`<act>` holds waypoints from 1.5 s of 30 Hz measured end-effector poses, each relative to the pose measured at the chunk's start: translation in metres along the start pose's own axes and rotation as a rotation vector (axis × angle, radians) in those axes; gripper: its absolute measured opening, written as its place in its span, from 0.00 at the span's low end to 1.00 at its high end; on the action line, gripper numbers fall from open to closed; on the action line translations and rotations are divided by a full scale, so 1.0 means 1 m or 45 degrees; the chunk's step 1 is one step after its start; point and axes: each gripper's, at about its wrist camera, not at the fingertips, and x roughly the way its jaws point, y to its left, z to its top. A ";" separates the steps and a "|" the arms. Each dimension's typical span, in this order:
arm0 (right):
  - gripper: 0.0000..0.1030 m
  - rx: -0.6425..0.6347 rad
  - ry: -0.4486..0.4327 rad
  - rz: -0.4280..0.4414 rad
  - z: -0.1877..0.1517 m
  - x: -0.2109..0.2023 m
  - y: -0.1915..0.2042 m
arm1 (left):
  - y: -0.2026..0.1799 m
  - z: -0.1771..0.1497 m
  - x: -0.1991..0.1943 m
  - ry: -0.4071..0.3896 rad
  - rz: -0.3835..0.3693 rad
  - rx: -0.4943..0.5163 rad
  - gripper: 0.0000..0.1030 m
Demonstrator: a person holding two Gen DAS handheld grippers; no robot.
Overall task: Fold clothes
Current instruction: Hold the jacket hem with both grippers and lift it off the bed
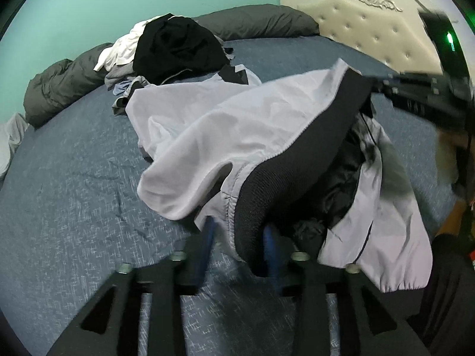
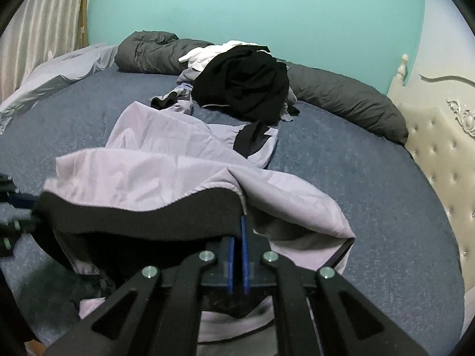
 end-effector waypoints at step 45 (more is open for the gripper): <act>0.02 -0.034 -0.100 0.032 0.035 -0.033 0.004 | 0.022 0.066 -0.063 -0.246 0.278 -0.019 0.10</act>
